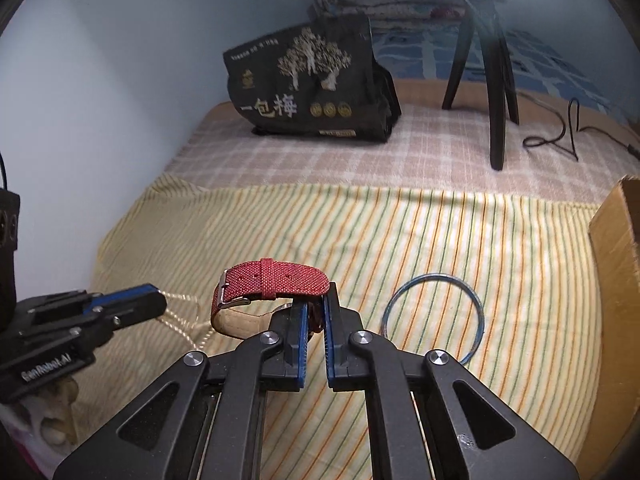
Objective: Organize jewelry
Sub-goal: 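Carry the watch in the right tool while the left tool carries the pearl strand to the box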
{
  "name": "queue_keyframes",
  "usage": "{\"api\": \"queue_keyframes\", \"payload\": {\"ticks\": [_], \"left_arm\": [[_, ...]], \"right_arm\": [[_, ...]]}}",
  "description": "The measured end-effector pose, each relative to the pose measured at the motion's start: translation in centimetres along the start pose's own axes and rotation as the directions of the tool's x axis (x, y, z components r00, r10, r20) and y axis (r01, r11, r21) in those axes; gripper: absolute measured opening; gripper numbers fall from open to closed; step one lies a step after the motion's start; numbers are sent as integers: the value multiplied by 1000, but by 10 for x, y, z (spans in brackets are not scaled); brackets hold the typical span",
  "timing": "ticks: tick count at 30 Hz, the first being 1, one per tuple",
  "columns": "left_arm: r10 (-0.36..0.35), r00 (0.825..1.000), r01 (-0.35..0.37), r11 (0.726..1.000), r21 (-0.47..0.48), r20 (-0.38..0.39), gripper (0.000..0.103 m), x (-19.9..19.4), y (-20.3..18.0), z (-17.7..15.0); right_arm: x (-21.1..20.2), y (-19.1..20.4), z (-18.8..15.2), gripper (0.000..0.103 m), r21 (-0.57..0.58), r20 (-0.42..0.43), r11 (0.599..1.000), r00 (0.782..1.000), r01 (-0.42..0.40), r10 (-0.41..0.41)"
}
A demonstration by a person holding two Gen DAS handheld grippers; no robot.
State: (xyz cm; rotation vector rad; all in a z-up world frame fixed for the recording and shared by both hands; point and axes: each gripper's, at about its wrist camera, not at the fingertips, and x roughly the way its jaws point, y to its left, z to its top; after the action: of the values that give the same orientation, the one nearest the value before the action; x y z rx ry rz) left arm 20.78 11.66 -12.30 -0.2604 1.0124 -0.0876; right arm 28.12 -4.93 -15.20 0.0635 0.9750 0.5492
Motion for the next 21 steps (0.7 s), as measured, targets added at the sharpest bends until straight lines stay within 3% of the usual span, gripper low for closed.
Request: {"api": "queue_keyframes", "payload": {"ticks": [10,21], "left_arm": [[-69,993,69,998,12,98,4,-51,-20,11],[-141,978,134,989,57,154,4,-85,-62,14]], "right_arm": [[-50,1,3,5,-14,65,1000,998,13,-12],[-103,-9,-8,5,-26,122,998,991,55,-51]]}}
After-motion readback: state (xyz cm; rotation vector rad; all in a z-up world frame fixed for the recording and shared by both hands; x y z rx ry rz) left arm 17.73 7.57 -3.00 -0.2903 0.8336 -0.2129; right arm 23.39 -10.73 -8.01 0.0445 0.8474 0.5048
